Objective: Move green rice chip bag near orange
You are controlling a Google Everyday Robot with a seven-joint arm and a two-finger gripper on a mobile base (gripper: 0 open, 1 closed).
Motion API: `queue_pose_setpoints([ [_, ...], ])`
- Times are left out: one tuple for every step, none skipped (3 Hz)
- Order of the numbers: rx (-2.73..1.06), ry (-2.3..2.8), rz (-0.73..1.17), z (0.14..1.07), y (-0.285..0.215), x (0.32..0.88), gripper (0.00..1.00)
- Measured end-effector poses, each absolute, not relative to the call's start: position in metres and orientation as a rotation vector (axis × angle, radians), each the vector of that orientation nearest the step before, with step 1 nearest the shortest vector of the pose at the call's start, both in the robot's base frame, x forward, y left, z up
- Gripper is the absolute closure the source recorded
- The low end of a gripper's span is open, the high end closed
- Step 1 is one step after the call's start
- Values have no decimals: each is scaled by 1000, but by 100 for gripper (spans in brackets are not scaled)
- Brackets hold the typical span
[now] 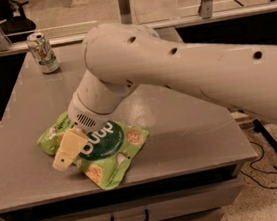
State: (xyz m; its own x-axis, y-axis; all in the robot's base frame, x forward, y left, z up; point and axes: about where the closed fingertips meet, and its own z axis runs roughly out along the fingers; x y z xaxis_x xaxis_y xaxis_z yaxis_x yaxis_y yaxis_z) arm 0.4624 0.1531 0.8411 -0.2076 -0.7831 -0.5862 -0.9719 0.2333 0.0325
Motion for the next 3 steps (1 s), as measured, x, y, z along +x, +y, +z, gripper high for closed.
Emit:
queue_pose_setpoints([
  [-1532, 2097, 528, 838, 143, 466, 41],
  [-1484, 2080, 470, 857, 122, 473, 65],
  [-1480, 2028, 385, 887, 99, 483, 87],
])
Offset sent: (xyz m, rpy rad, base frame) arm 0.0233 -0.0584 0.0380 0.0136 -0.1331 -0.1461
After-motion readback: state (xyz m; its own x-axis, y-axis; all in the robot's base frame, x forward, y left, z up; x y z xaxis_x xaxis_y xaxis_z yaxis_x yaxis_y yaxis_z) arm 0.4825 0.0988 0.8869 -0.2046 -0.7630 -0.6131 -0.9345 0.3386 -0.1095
